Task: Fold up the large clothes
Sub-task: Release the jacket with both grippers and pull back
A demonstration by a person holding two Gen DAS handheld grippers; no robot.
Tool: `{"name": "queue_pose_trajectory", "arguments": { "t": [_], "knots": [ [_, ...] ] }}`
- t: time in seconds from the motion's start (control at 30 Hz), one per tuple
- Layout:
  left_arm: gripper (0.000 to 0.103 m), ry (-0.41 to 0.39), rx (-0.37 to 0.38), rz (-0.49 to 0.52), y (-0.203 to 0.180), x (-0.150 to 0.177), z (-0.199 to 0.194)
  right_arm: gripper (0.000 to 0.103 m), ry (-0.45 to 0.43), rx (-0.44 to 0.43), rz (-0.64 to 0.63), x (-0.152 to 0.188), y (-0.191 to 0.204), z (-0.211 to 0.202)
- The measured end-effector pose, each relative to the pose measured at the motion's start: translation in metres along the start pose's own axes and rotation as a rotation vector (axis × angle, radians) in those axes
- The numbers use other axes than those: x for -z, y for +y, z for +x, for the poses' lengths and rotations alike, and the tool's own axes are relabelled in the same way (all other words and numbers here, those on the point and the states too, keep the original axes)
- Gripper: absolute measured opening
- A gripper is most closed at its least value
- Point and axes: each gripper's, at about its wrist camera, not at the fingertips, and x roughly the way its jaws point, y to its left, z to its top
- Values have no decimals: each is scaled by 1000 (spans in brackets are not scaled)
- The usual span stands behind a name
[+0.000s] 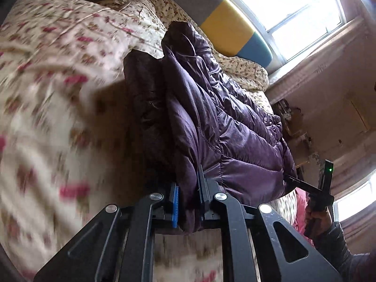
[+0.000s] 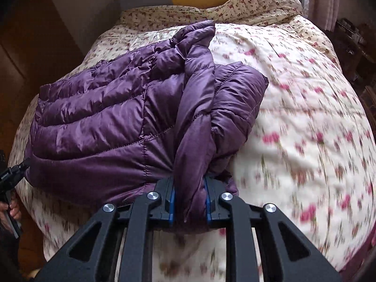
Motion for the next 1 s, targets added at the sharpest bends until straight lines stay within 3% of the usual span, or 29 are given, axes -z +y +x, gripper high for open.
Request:
{"name": "queue_pose_trajectory", "arguments": {
  "t": [0.23, 0.37, 0.43, 0.5, 0.73, 0.93, 0.97, 1.0],
  "knots": [
    [12, 8, 19, -33, 1, 50, -33, 18, 13, 19, -9, 46, 9, -24],
    [14, 8, -3, -11, -4, 56, -44, 29, 2, 68, -32, 50, 13, -32],
    [28, -8, -39, -4, -5, 48, -46, 42, -7, 91, -28, 47, 13, -35],
    [38, -32, -51, -10, -3, 39, -48, 46, -30, 114, -34, 43, 12, -40],
    [39, -101, -92, -19, 1, 3, -52, 60, -82, 186, -54, 31, 16, -51],
    [39, -110, -98, -50, 0, -39, -32, 62, -109, 207, -73, -3, 29, -32],
    [41, -110, -98, -55, -1, -42, -29, 62, -112, 204, -70, -10, 30, -27],
    [55, -111, -104, -66, -2, -46, -25, 63, -115, 201, -69, -12, 31, -25]
  ]
}}
